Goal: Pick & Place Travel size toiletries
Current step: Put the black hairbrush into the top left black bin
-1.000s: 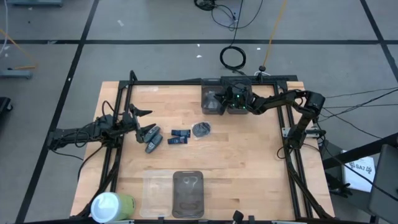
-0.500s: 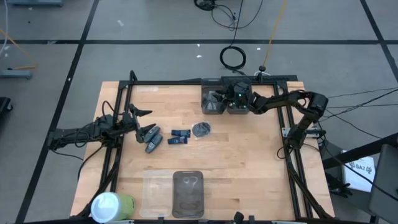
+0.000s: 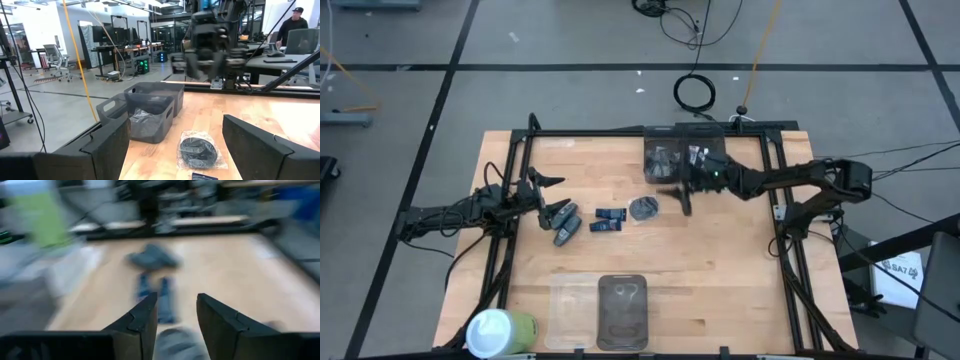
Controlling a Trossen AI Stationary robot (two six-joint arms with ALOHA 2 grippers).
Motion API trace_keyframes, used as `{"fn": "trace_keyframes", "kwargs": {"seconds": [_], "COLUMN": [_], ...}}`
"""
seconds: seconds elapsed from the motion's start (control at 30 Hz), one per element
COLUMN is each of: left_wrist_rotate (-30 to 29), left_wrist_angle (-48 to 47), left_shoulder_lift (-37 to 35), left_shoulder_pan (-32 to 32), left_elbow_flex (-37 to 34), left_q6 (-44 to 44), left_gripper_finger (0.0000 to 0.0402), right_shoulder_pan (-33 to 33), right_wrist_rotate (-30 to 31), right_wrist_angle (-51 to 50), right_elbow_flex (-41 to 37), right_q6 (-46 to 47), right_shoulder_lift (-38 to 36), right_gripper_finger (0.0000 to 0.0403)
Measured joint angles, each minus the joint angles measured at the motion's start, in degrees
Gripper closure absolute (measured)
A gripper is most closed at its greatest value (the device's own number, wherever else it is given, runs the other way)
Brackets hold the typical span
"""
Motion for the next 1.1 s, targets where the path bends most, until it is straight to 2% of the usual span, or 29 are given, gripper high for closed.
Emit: {"fn": "trace_keyframes", "kwargs": {"seconds": [0.1, 0.33, 0.63, 0.9, 1.1], "left_wrist_rotate": [-0.02, -0.02, -0.02, -0.02, -0.02], "left_wrist_angle": [0.00, 0.00, 0.00, 0.00, 0.00], "left_shoulder_lift": [0.00, 0.00, 0.00, 0.00, 0.00], "left_shoulder_pan": [0.00, -0.01, 0.00, 0.00, -0.02], "left_elbow_flex": [0.00, 0.00, 0.00, 0.00, 0.00], "left_q6": [0.00, 0.00, 0.00, 0.00, 0.00], "left_gripper_finger": [0.0091, 0.0091, 0.0092, 0.0091, 0.0091], "right_shoulder_pan": [3.06, 8.36, 9.86, 9.98, 12.57], "right_wrist_rotate": [-3.25, -3.22, -2.77, 6.84, 16.49], "right_wrist_angle": [-0.08, 0.00, 0.99, 4.32, 5.16], "right_elbow_flex": [-2.49, -8.60, -14.45, -16.48, -16.53], "right_q6": [-0.10, 0.17, 2.94, 5.91, 4.21], "right_shoulder_lift": [-0.69, -0.88, -0.85, -0.85, -0.85], "right_gripper_finger": [0.0281, 0.0280, 0.0287, 0.0298, 0.0337]}}
